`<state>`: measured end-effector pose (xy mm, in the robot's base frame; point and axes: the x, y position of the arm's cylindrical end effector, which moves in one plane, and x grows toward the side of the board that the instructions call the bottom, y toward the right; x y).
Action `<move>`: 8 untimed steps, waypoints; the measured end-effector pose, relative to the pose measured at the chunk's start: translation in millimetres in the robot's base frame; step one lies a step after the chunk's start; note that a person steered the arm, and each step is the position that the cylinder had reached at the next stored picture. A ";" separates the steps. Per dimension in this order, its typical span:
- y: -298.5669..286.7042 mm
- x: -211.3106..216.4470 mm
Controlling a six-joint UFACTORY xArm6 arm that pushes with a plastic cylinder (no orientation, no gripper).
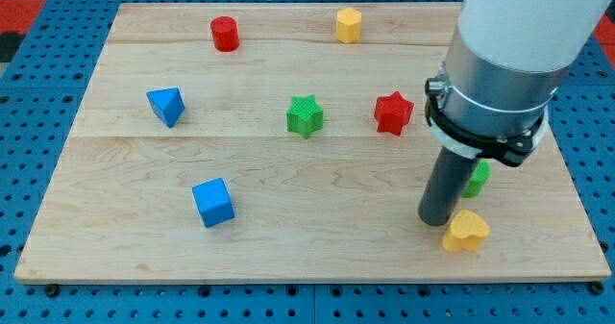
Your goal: Place the red star on top of the green circle to form a vertical line
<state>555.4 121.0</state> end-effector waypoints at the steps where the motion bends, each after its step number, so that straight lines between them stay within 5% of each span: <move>1: -18.3 0.0; 3: -85.6 -3.5; 4: -171.6 -11.2; 5: -181.3 -71.0; 6: -116.1 -106.2; 8: -91.8 -121.4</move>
<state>434.0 29.2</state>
